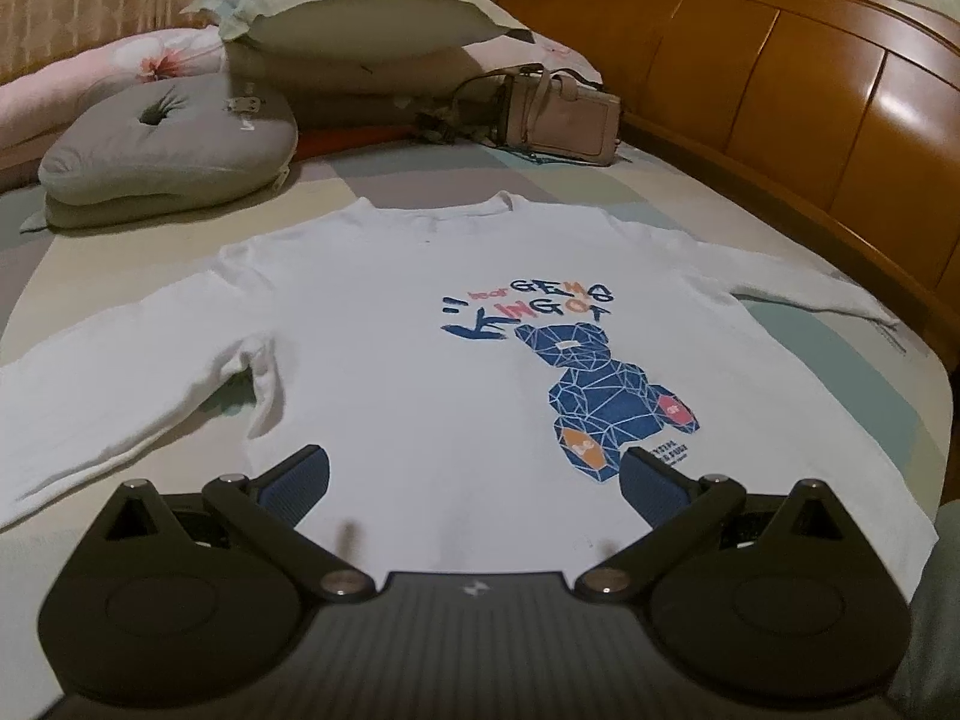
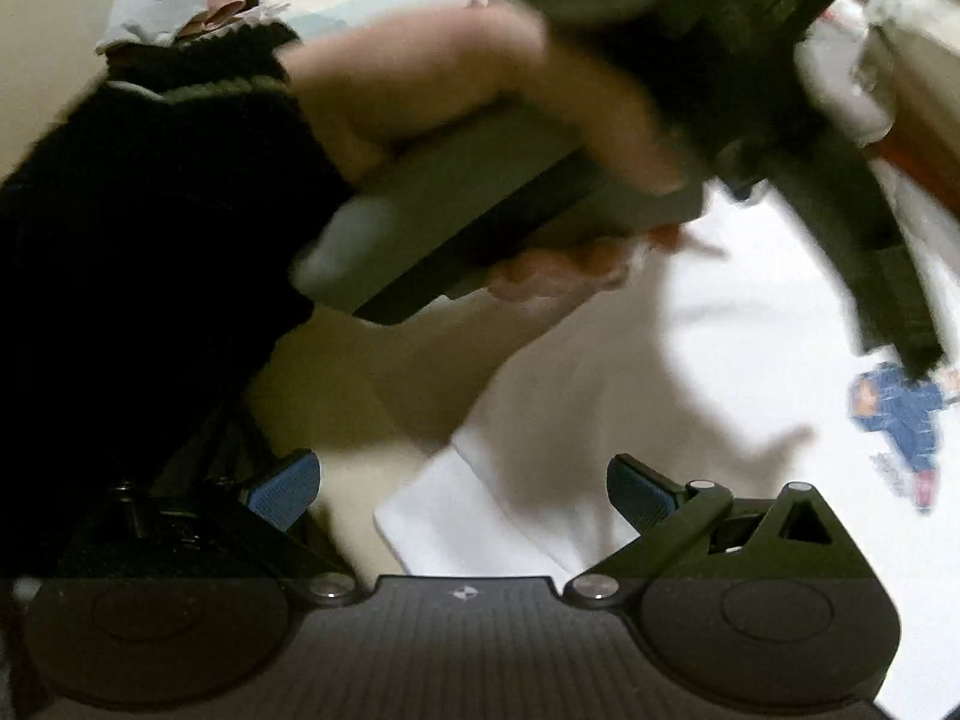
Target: Fold clothes
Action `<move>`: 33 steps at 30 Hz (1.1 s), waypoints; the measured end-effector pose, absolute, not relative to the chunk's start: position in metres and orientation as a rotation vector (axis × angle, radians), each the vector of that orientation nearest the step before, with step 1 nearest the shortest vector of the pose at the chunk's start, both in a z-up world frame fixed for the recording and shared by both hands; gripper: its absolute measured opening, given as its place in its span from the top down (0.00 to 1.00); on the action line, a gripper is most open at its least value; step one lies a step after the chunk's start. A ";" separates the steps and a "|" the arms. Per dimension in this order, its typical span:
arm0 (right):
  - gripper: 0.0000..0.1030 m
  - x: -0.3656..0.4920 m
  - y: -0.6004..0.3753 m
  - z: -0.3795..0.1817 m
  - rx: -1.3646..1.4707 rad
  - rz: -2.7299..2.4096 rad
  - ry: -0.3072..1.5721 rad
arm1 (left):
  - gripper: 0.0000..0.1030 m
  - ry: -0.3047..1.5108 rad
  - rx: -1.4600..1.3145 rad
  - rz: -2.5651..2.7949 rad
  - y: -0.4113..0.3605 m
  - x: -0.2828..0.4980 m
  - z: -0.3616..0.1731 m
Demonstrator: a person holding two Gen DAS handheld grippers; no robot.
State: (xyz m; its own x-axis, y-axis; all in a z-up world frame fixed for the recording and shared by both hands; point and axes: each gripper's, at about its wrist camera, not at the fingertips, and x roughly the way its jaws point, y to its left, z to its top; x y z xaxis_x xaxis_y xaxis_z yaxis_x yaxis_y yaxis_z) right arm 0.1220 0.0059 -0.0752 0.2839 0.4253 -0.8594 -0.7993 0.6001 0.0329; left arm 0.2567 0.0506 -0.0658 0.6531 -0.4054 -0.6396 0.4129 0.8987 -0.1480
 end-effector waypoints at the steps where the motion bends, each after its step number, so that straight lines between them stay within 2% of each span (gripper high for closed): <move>1: 0.00 0.124 0.009 -0.079 -0.438 0.854 0.980 | 0.01 0.724 0.015 -0.468 0.050 0.257 -0.066; 5: 0.00 0.113 0.015 -0.076 -0.360 0.946 0.990 | 0.01 0.733 0.029 -0.465 0.046 0.258 -0.070; 9: 0.00 0.098 0.001 -0.065 -0.431 0.939 0.941 | 0.01 0.743 0.050 -0.461 0.039 0.258 -0.073; 16: 0.00 0.116 -0.108 -0.049 -0.259 0.561 0.927 | 0.01 0.746 0.092 -0.472 0.025 0.256 -0.077; 23: 0.00 0.129 -0.197 -0.076 -0.085 0.164 0.999 | 0.01 0.750 0.130 -0.478 0.014 0.255 -0.082; 29: 0.00 0.112 -0.194 -0.078 -0.085 0.189 1.015 | 0.01 0.753 0.165 -0.451 0.012 0.254 -0.084; 33: 0.00 0.120 -0.192 -0.090 -0.092 0.167 0.959 | 0.01 0.739 0.167 -0.462 0.010 0.252 -0.082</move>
